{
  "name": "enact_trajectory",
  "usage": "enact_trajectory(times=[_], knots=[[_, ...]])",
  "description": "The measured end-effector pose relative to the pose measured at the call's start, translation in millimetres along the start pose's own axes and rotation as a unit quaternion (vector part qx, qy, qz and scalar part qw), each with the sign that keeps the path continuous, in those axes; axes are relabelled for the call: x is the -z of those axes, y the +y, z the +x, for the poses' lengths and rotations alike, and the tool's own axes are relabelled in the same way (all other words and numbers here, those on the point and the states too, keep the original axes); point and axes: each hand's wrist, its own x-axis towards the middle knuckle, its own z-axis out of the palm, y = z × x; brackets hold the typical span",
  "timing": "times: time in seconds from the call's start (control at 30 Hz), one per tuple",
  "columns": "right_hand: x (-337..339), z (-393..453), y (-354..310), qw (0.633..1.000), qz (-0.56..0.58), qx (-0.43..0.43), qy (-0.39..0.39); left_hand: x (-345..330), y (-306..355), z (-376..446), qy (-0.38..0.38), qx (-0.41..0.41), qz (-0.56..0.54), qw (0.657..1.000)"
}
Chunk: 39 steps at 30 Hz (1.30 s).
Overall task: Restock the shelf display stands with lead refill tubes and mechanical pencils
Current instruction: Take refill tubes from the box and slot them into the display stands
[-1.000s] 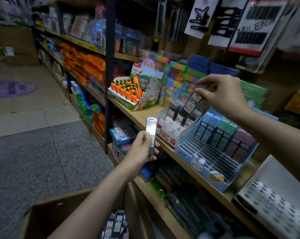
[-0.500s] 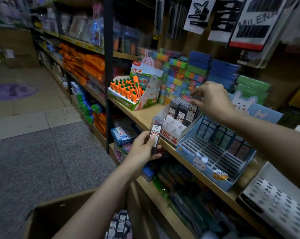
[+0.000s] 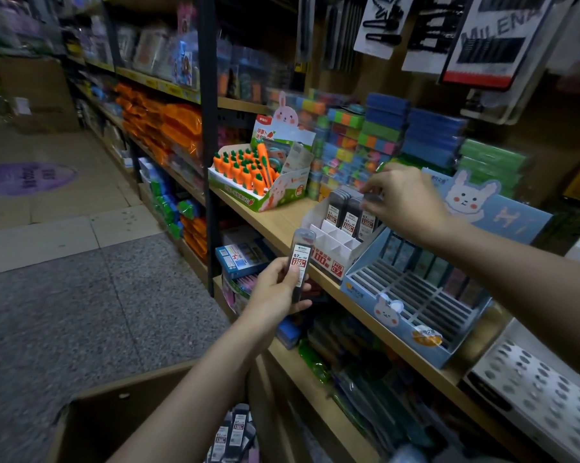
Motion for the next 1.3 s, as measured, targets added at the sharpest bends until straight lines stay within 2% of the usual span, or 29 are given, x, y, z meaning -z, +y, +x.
enact_trajectory(times=[0.13, 0.3, 0.4, 0.43, 0.53, 0.63, 0.7, 0.8, 0.87, 1.0, 1.13, 1.3], knots=[[-8, -10, 9, 0.999, 0.005, -0.051, -0.016, -2, 0, 4, 0.002, 0.01, -0.024, 1.0], [-20, -27, 16, 0.999, 0.019, -0.043, -0.018, -6, 1, 12, 0.001, 0.022, -0.043, 0.999], [-12, -23, 10, 0.985, 0.154, -0.065, 0.03, -12, 3, 16, -0.015, 0.004, -0.053, 0.998], [-8, -19, 4, 0.977, 0.203, -0.068, 0.025, -14, 5, 17, -0.021, -0.005, -0.053, 0.998], [-3, -9, -15, 0.961, 0.267, -0.041, -0.054, -20, 13, 22, -0.043, -0.028, -0.04, 0.998], [-4, 0, -22, 0.961, 0.265, -0.043, -0.07, -22, 23, 27, -0.057, -0.035, -0.031, 0.997], [-4, 8, -22, 0.958, 0.273, -0.051, -0.075, -19, 28, 32, -0.039, -0.055, 0.004, 0.998], [-4, 22, -18, 0.96, 0.263, -0.075, -0.064, -11, 30, 44, 0.074, -0.102, 0.121, 0.985], [-6, 31, -13, 0.956, 0.268, -0.113, -0.034, -8, 25, 52, 0.109, -0.099, 0.184, 0.972], [-10, 40, -3, 0.951, 0.266, -0.158, 0.002, -18, 13, 60, 0.06, -0.077, 0.204, 0.974], [-10, 42, 9, 0.935, 0.281, -0.213, 0.037, -26, 9, 66, 0.046, -0.076, 0.15, 0.985], [-31, 36, 0, 0.973, 0.184, -0.138, 0.025, -23, 8, 63, 0.024, -0.062, 0.115, 0.991]])
